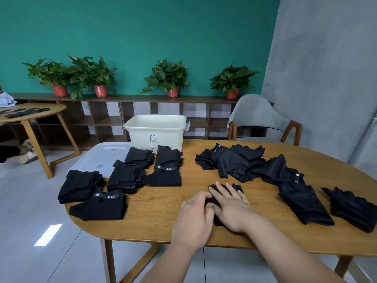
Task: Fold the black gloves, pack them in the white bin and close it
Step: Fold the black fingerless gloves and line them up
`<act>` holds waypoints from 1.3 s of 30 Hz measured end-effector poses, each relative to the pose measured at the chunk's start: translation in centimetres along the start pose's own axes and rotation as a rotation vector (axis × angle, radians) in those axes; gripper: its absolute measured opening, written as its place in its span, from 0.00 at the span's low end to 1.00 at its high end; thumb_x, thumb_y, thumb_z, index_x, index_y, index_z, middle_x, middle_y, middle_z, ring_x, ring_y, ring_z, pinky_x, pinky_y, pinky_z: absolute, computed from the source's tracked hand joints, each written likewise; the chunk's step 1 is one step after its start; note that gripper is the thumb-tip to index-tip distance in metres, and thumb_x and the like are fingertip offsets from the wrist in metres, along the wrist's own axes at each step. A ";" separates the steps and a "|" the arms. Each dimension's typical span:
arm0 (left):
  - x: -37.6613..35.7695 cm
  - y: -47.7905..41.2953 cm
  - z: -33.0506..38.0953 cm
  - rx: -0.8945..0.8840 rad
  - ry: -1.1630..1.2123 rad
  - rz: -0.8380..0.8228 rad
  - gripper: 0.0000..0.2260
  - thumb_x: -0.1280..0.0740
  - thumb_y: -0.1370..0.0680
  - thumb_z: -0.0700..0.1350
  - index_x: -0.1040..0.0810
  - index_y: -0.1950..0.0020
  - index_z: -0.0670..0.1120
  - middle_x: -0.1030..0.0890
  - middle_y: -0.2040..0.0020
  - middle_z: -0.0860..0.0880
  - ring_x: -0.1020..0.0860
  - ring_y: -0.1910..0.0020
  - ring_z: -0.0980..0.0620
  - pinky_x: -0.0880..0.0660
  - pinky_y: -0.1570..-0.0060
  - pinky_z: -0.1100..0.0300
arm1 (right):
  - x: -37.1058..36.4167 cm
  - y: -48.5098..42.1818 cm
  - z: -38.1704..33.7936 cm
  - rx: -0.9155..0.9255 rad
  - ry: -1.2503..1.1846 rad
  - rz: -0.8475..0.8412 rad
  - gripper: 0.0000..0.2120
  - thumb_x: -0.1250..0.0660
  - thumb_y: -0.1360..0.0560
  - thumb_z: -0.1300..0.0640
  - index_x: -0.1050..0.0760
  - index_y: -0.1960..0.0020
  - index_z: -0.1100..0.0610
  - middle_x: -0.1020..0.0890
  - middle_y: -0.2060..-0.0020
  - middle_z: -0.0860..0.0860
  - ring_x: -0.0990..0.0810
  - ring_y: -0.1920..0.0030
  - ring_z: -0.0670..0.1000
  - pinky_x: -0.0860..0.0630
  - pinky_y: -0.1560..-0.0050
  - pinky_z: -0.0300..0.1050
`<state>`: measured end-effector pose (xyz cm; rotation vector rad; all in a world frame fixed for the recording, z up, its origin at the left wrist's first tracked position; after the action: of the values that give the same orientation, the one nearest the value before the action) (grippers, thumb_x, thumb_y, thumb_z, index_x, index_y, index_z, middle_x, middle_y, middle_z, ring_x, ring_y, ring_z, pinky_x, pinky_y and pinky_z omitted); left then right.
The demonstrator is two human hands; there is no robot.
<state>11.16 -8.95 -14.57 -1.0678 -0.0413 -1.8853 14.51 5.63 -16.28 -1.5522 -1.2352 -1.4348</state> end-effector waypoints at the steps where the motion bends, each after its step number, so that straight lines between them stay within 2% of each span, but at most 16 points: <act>1: -0.1 0.0 -0.1 0.005 -0.001 -0.009 0.13 0.43 0.15 0.52 0.27 0.31 0.59 0.20 0.36 0.62 0.27 0.37 0.58 0.28 0.36 0.59 | -0.1 0.5 -0.1 -0.001 -0.003 0.012 0.30 0.59 0.15 0.33 0.58 0.15 0.39 0.61 0.17 0.39 0.65 0.17 0.48 0.61 0.17 0.57; 5: -0.3 -0.1 -0.7 0.038 0.025 -0.017 0.11 0.41 0.17 0.54 0.26 0.36 0.61 0.19 0.44 0.63 0.24 0.40 0.57 0.25 0.40 0.57 | -0.5 2.5 -0.5 -0.006 -0.052 0.117 0.29 0.59 0.14 0.37 0.54 0.15 0.41 0.58 0.16 0.39 0.63 0.17 0.47 0.60 0.17 0.54; 7: -0.3 -0.1 -0.7 0.029 0.018 -0.006 0.11 0.42 0.17 0.56 0.25 0.37 0.61 0.19 0.45 0.63 0.24 0.41 0.58 0.25 0.40 0.56 | -0.4 3.3 -0.4 0.011 -0.100 0.226 0.28 0.58 0.14 0.38 0.48 0.15 0.41 0.53 0.16 0.38 0.60 0.17 0.45 0.59 0.17 0.51; 11: -0.1 0.0 0.0 -0.042 -0.018 0.021 0.13 0.42 0.16 0.54 0.22 0.35 0.59 0.18 0.42 0.62 0.23 0.42 0.60 0.28 0.36 0.58 | 0.5 5.0 0.3 0.055 -0.299 0.557 0.26 0.54 0.14 0.37 0.29 0.23 0.41 0.36 0.21 0.35 0.47 0.18 0.40 0.46 0.18 0.48; 14: -0.2 0.1 0.4 -0.064 -0.084 -0.007 0.16 0.42 0.15 0.54 0.22 0.31 0.59 0.21 0.38 0.61 0.24 0.41 0.56 0.30 0.33 0.57 | 0.6 5.6 1.2 0.036 -0.436 0.672 0.21 0.47 0.15 0.41 0.21 0.29 0.42 0.27 0.27 0.35 0.37 0.22 0.39 0.37 0.21 0.47; 17: -0.5 0.0 0.2 -0.053 -0.153 -0.024 0.17 0.43 0.15 0.55 0.21 0.30 0.59 0.23 0.39 0.61 0.25 0.40 0.55 0.32 0.33 0.57 | 0.1 4.9 1.2 -0.008 -0.378 0.597 0.20 0.45 0.15 0.41 0.21 0.29 0.42 0.26 0.28 0.36 0.34 0.23 0.41 0.36 0.22 0.47; 20: -0.7 -0.3 -0.1 -0.045 -0.189 -0.022 0.17 0.43 0.15 0.54 0.21 0.30 0.59 0.25 0.39 0.60 0.25 0.40 0.57 0.33 0.33 0.58 | -0.7 3.9 0.7 -0.035 -0.211 0.467 0.22 0.48 0.14 0.39 0.27 0.25 0.40 0.30 0.24 0.37 0.38 0.20 0.42 0.41 0.20 0.45; 23: -0.9 -0.5 -0.2 -0.048 -0.197 -0.015 0.18 0.44 0.14 0.53 0.21 0.29 0.57 0.25 0.38 0.60 0.26 0.40 0.58 0.33 0.35 0.59 | -0.7 3.6 0.6 -0.019 -0.229 0.449 0.23 0.49 0.14 0.38 0.28 0.23 0.41 0.31 0.23 0.38 0.40 0.20 0.41 0.43 0.20 0.43; 25: -0.8 -0.4 -0.2 -0.042 -0.183 -0.002 0.19 0.45 0.14 0.54 0.21 0.28 0.56 0.25 0.36 0.60 0.27 0.39 0.58 0.33 0.35 0.59 | -0.4 4.0 0.8 0.008 -0.304 0.482 0.24 0.48 0.15 0.38 0.26 0.25 0.43 0.28 0.24 0.39 0.38 0.21 0.41 0.41 0.20 0.45; 27: -0.3 -0.2 -0.2 -0.022 -0.138 0.035 0.20 0.44 0.14 0.56 0.22 0.26 0.55 0.27 0.33 0.59 0.28 0.36 0.57 0.33 0.34 0.60 | 0.2 4.7 1.2 0.028 -0.430 0.580 0.20 0.44 0.15 0.42 0.21 0.30 0.44 0.23 0.29 0.39 0.34 0.24 0.41 0.36 0.22 0.46; 29: 0.3 0.1 0.2 -0.052 -0.087 0.067 0.20 0.42 0.15 0.57 0.25 0.25 0.54 0.30 0.29 0.60 0.31 0.33 0.58 0.34 0.31 0.61 | 0.9 5.5 1.8 0.013 -0.518 0.686 0.15 0.39 0.16 0.48 0.17 0.35 0.46 0.20 0.35 0.38 0.28 0.29 0.40 0.30 0.27 0.45; 31: 0.2 0.6 1.2 -0.168 -0.110 0.034 0.21 0.40 0.17 0.57 0.26 0.25 0.55 0.31 0.27 0.60 0.33 0.30 0.60 0.36 0.28 0.60 | 1.3 5.8 2.3 -0.024 -0.559 0.739 0.12 0.36 0.17 0.51 0.16 0.39 0.45 0.19 0.41 0.35 0.25 0.36 0.40 0.27 0.35 0.40; 34: -0.7 1.3 2.2 -0.306 -0.209 -0.076 0.20 0.41 0.18 0.58 0.24 0.27 0.57 0.27 0.29 0.61 0.33 0.30 0.61 0.36 0.26 0.58 | 1.3 6.0 2.9 -0.064 -0.626 0.739 0.10 0.35 0.18 0.54 0.17 0.44 0.43 0.19 0.47 0.33 0.22 0.41 0.40 0.27 0.41 0.39; 37: -1.0 1.1 1.7 -0.259 -0.231 -0.088 0.20 0.44 0.16 0.57 0.25 0.26 0.58 0.26 0.27 0.61 0.33 0.27 0.62 0.41 0.24 0.60 | 1.2 6.1 3.0 -0.086 -0.643 0.729 0.09 0.32 0.19 0.54 0.17 0.43 0.43 0.19 0.47 0.35 0.21 0.43 0.41 0.23 0.40 0.43; 39: -1.1 0.7 1.3 -0.212 -0.231 -0.077 0.20 0.45 0.14 0.55 0.27 0.23 0.57 0.28 0.24 0.60 0.36 0.22 0.60 0.45 0.23 0.59 | 1.2 6.0 2.8 -0.081 -0.617 0.707 0.10 0.31 0.20 0.54 0.18 0.41 0.43 0.18 0.45 0.36 0.21 0.42 0.41 0.24 0.39 0.42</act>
<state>12.71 -8.03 -14.80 -1.4443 -0.0148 -1.8557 20.98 6.57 -14.84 -2.2802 -0.7841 -0.5675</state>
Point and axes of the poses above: each hand's wrist, its own y-axis away from the middle knuckle, its own x-axis out of the back of the hand, z = x × y, the point moved 7 cm from there along -y, towards the middle knuckle
